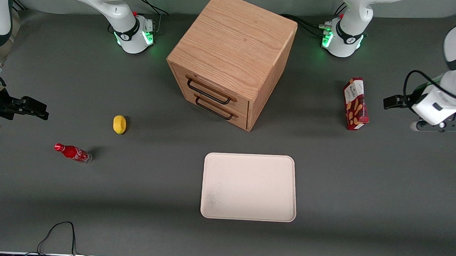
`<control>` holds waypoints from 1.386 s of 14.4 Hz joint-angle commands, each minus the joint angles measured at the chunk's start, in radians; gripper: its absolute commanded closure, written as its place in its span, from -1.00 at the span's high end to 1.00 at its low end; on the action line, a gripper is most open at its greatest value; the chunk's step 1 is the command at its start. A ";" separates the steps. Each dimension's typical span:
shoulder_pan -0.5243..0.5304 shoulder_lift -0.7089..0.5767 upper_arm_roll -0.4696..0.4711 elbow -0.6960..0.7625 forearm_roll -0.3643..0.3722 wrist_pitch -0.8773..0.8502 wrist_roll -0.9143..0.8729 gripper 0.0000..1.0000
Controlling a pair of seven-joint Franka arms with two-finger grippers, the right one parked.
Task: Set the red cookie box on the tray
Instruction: 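Lower the open left gripper around the upright red plaid shortbread box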
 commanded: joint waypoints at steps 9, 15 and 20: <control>0.031 -0.187 -0.004 -0.712 0.013 0.685 0.039 1.00; 0.031 -0.133 -0.007 -0.889 0.013 1.013 0.039 1.00; 0.030 -0.104 -0.007 -0.903 0.014 1.033 0.041 -0.23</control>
